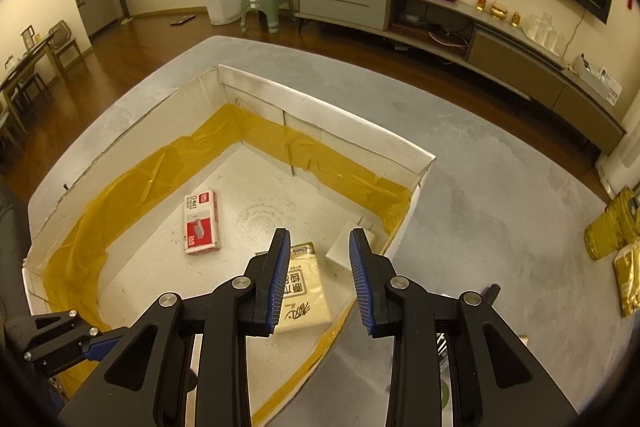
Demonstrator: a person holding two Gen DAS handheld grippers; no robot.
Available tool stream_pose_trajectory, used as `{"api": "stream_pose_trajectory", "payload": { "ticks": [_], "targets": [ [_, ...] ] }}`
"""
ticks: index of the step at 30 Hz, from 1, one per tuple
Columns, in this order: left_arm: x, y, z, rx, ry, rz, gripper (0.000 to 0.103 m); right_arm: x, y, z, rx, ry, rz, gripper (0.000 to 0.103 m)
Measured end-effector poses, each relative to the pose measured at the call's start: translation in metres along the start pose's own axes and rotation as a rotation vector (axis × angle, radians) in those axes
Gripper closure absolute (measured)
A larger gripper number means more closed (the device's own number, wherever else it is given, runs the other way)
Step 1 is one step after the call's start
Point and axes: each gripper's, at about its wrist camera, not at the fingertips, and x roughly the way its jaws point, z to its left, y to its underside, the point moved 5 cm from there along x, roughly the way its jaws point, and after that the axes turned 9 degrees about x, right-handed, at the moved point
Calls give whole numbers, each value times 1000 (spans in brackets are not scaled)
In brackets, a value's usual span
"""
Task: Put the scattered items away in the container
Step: 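Open both grippers to drop the clip and charger into the box, then move both grippers back toward the red toy figure and tin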
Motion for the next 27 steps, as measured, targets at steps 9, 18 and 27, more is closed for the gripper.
{"api": "stream_pose_trajectory", "payload": {
  "ticks": [9,18,27],
  "targets": [
    [-3,2,-3,15,-7,-4,67,-33,17,-19,41,86,-80,70],
    [-7,1,-18,71,-20,-15,67,-30,33,-27,53,88,-35,90],
    [-16,1,-58,165,11,-26,67,-49,36,-48,194,-24,-27,86]
  ]
}}
